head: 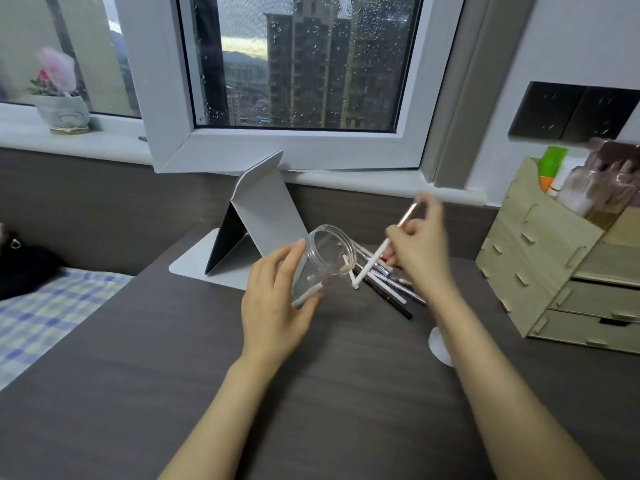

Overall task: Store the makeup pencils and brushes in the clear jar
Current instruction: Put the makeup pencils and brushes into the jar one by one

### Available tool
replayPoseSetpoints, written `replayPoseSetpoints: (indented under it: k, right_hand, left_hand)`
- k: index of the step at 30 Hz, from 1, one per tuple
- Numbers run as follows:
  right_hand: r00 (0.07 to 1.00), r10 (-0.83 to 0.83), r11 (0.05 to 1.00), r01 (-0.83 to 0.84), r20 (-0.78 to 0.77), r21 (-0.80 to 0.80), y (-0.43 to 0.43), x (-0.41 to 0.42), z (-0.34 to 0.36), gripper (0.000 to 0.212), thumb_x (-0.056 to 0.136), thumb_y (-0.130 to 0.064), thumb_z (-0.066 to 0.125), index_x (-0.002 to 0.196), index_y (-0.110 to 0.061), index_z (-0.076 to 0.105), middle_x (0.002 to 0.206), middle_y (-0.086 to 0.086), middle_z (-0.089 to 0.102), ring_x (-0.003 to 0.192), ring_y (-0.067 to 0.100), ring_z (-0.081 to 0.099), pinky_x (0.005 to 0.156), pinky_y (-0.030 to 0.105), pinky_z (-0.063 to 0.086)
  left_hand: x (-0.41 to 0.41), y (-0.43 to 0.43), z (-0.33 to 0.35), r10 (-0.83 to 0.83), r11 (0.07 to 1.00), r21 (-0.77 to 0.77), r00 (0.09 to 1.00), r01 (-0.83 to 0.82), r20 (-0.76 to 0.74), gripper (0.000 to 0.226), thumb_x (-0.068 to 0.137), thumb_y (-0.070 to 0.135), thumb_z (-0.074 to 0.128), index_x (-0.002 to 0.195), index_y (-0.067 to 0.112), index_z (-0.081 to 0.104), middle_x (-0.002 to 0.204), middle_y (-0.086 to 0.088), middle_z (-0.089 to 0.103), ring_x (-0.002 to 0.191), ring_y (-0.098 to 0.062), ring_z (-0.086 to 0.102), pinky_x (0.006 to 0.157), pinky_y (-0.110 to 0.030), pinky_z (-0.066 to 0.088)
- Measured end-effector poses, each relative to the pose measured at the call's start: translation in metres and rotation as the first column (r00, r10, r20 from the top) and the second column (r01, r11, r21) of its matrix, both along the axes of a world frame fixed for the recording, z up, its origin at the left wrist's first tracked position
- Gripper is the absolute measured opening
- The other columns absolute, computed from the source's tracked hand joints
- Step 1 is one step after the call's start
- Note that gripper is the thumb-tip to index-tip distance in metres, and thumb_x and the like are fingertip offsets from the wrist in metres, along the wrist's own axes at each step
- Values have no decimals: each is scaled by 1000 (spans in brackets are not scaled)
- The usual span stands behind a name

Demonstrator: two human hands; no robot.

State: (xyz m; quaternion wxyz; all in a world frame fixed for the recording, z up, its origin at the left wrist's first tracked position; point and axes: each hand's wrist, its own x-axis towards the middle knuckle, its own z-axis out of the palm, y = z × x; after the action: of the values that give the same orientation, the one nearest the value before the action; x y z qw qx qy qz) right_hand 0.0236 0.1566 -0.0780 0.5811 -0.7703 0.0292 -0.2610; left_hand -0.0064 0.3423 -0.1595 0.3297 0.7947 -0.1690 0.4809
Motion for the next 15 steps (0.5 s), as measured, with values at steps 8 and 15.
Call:
replayPoseSetpoints:
  k: [8,15]
  right_hand:
    - [842,-23,997,-18,539,71,-15,-116,26,43,90,9,48,104,-29,35,73,10,54,50,22,61,56,25,57]
    - [831,87,911,157,549,-382,-11,-113,-27,12,85,-15,62,96,-16,59,82,-3,68,75,10,65,70,24,54]
  left_hand:
    - [-8,-14,-5,-121,987,117,991,114,52,67,74,19,73,132,17,40,124,-2,47,105,-23,50,91,-17,33]
    - [-9,-19,-7,-285,945,190,955,266,79,66,77,15,74,132,12,38,130,-6,45,111,-25,50,100,-22,31]
